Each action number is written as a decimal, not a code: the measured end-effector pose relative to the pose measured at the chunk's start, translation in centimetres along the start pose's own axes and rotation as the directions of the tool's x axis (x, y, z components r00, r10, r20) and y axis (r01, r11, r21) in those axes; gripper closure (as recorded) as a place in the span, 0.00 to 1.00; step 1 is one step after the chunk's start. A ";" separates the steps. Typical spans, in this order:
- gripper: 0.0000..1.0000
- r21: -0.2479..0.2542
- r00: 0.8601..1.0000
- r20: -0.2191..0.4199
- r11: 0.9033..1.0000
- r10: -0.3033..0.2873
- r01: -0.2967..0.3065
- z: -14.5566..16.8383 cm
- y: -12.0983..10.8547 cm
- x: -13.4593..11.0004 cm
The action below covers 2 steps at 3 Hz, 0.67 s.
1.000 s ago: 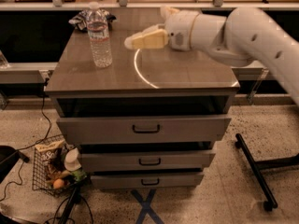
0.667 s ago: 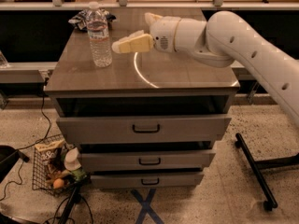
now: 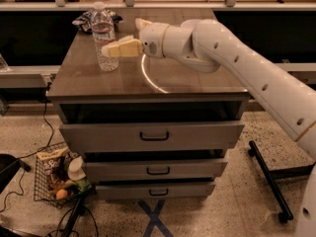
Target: Pick water bottle
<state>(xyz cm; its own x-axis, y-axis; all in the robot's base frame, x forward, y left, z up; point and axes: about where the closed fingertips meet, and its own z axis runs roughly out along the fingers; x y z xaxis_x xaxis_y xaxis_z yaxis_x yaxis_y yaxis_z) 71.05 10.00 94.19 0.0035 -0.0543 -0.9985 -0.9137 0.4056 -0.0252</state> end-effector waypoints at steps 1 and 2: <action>0.00 -0.014 1.000 0.016 1.000 0.012 -0.011 1.9 -0.1 0.3; 0.00 -0.033 0.999 0.030 0.999 0.028 -0.027 3.5 -0.1 0.8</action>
Offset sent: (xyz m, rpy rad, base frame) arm 0.0241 0.0420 -0.0171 0.0633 0.0265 0.0435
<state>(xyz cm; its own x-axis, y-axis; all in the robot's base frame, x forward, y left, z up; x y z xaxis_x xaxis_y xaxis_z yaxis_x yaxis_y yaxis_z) 72.52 13.12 93.20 -0.0101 -0.0150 -0.9998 -0.9265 0.3764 0.0037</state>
